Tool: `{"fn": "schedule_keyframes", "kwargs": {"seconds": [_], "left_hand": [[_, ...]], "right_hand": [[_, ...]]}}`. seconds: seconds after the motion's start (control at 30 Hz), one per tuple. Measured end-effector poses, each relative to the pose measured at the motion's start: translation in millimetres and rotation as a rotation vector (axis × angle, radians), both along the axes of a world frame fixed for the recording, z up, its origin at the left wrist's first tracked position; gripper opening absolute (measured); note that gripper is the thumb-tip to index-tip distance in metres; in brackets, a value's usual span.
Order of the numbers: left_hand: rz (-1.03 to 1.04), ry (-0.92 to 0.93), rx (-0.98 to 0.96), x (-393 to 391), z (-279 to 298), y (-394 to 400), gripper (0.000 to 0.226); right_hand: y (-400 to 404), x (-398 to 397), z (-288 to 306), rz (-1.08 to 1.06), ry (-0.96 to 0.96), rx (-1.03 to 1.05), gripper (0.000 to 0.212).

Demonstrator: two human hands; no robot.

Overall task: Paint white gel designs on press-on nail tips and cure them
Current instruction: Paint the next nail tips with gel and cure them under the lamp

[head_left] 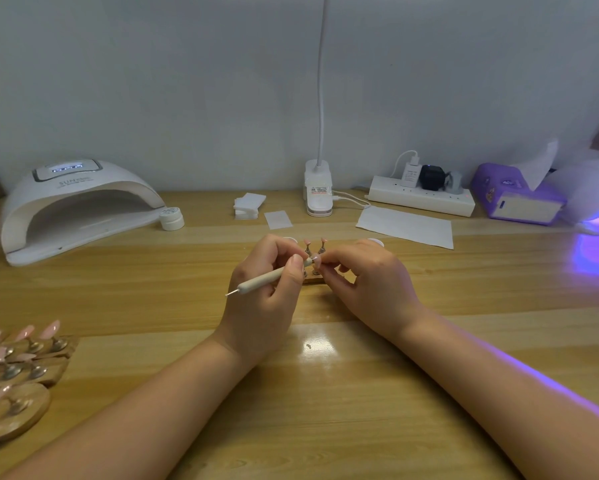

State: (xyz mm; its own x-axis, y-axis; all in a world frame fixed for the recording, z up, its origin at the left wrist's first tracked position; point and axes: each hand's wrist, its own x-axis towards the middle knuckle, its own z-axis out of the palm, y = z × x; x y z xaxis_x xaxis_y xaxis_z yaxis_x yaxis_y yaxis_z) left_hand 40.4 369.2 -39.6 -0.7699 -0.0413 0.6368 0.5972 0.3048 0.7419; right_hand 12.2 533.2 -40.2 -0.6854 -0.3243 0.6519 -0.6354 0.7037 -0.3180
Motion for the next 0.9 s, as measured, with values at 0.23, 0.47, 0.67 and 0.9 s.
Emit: {"fn": "schedule_keyframes", "kwargs": {"seconds": [0.23, 0.47, 0.67, 0.9], "left_hand": [[-0.005, -0.010, -0.013, 0.5, 0.1, -0.1, 0.020], [0.014, -0.021, -0.024, 1.4, 1.1, 0.7, 0.009], [0.011, -0.020, -0.025, 2.0, 1.8, 1.3, 0.009], [0.006, -0.013, 0.025, 1.5, 0.8, 0.0, 0.012]], "right_hand": [[-0.1, 0.8, 0.9, 0.008, 0.013, 0.008, 0.010], [0.5, 1.3, 1.7, 0.015, 0.005, 0.017, 0.012], [-0.1, 0.7, 1.2, 0.018, 0.017, 0.012, 0.011], [-0.2, 0.2, -0.1, 0.015, 0.030, -0.002, 0.011]]}}
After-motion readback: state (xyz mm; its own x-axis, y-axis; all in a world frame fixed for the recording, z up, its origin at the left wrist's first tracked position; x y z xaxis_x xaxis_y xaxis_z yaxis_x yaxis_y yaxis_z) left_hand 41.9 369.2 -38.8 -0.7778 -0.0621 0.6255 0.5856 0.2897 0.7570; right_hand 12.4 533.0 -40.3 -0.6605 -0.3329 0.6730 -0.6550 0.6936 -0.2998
